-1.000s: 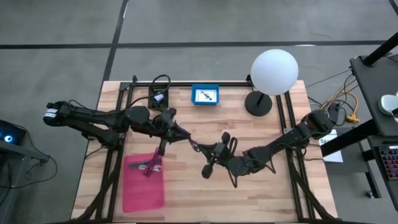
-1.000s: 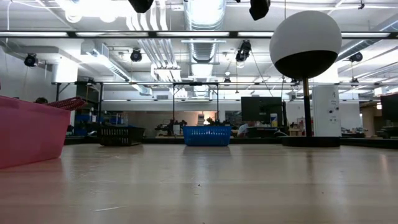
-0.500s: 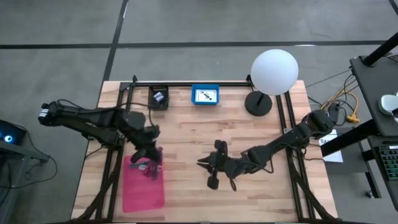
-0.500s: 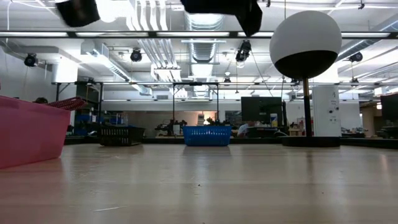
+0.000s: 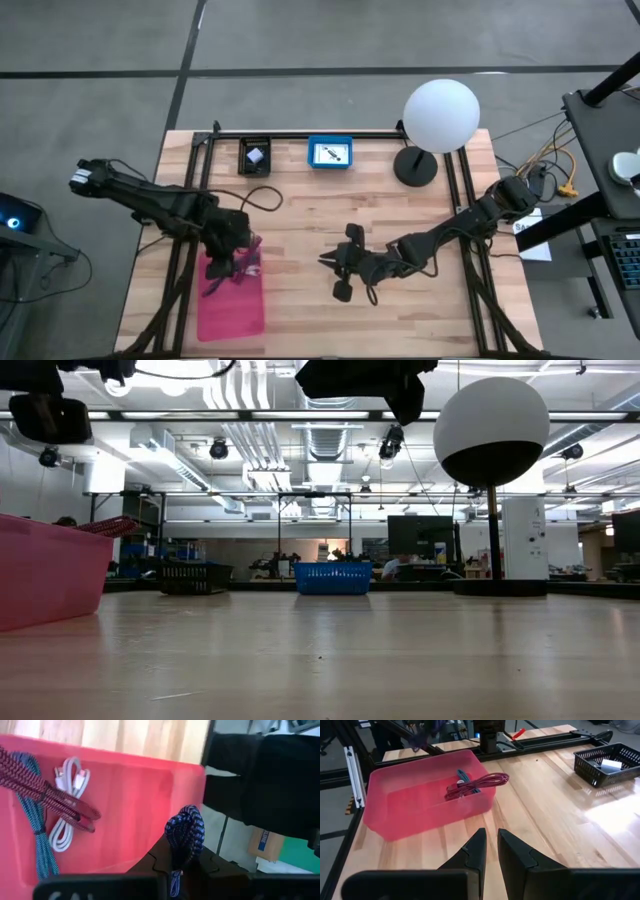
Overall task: Pick and place items into bin
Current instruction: Put the blue tied charger cable into the red bin
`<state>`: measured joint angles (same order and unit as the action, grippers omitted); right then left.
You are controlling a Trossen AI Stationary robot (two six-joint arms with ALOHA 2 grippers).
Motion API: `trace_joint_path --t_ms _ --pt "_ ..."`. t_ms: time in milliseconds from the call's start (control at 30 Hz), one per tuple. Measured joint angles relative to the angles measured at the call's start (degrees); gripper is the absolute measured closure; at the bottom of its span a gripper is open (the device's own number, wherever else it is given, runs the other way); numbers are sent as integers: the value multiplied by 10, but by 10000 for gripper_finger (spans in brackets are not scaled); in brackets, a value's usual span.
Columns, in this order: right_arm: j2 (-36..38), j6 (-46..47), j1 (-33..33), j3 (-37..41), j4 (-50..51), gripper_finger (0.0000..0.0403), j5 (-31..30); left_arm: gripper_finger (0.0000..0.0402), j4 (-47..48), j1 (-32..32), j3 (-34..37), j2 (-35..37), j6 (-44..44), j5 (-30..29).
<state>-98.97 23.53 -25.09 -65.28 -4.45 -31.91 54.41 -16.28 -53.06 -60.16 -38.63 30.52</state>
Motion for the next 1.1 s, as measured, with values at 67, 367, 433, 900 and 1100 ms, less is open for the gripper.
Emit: trace_joint_path --t_ms 67,367,433,900,1100 --pt "0 -2 0 0 0 365 0 391 1 -1 1 -18 1 3" --pt "0 0 0 0 13 364 0 350 1 -3 2 -86 32 51" --pt "0 1 0 0 13 364 0 334 1 -3 2 -97 47 63" --pt "0 0 0 0 35 364 3 238 1 -3 2 -103 59 69" --pt "0 19 0 0 47 364 5 209 1 -3 2 -92 44 65"
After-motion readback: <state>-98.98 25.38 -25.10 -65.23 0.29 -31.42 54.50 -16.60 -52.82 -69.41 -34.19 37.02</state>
